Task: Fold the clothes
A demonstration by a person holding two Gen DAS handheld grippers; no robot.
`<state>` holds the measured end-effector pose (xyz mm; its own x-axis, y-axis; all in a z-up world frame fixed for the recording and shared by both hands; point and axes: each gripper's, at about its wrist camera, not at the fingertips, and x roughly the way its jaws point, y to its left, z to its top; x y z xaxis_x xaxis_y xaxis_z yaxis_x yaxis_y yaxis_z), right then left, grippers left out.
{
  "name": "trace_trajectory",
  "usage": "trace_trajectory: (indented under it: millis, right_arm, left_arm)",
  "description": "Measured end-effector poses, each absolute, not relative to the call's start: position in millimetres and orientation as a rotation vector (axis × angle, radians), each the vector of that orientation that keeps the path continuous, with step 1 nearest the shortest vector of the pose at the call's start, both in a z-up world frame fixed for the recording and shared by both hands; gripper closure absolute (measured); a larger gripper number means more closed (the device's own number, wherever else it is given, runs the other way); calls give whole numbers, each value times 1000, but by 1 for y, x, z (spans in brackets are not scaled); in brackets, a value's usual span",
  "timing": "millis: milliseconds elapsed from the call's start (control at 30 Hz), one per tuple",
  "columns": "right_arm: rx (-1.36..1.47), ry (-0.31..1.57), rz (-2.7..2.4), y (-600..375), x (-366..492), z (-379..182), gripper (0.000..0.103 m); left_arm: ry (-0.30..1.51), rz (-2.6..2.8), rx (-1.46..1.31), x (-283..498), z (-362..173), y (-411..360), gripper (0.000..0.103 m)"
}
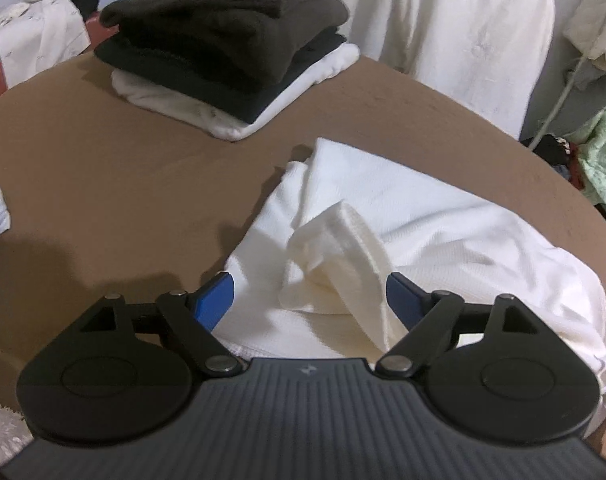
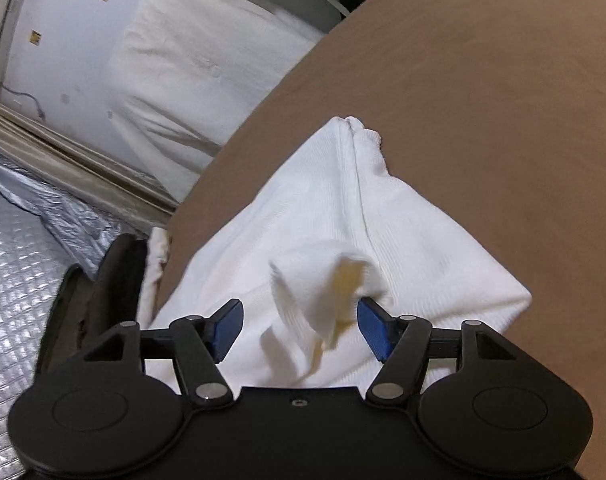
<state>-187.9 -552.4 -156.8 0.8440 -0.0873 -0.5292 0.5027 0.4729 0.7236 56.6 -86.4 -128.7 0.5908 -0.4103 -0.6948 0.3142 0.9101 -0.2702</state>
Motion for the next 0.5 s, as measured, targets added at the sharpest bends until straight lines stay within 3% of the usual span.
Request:
trace_trajectory:
  millis: [233, 500]
  right_arm:
    - [949, 477, -418, -545, -186, -163, 32]
    - [1012, 439, -410, -551, -192, -169, 32]
  left_arm:
    - [853, -518, -76, 51, -130, -104, 22]
    - [1044, -496, -264, 68, -163, -123, 21]
